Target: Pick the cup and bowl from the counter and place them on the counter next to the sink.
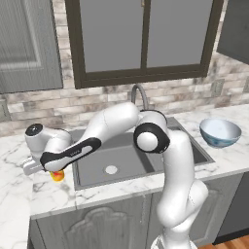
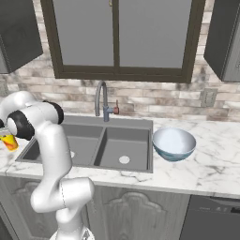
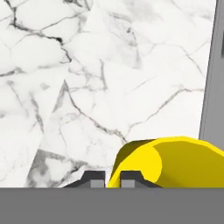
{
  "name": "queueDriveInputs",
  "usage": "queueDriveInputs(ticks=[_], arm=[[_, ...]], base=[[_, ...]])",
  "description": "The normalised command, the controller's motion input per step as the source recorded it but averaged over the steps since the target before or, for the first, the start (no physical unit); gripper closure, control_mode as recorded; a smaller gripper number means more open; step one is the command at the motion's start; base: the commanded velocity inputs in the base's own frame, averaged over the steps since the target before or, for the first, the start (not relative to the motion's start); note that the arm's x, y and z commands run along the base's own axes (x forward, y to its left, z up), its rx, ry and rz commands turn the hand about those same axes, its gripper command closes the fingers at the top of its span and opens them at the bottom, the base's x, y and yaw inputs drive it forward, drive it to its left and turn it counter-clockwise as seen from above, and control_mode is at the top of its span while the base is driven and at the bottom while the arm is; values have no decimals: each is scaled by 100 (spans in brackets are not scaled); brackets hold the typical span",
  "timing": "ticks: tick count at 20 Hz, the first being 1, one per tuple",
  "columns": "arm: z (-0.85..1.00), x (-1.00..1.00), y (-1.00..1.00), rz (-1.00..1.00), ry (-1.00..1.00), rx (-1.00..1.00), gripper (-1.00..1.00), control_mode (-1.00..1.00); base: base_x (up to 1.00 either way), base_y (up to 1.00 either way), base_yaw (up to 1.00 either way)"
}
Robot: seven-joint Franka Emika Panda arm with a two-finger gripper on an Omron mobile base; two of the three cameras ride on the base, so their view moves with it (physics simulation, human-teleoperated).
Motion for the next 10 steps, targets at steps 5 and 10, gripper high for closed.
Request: queueDriveInputs(ticks=[5,10], arm=[[0,0,0,0,0,0,-100,-100],[0,0,0,0,0,0,-100,-100]], base=[[0,0,0],[0,0,0]])
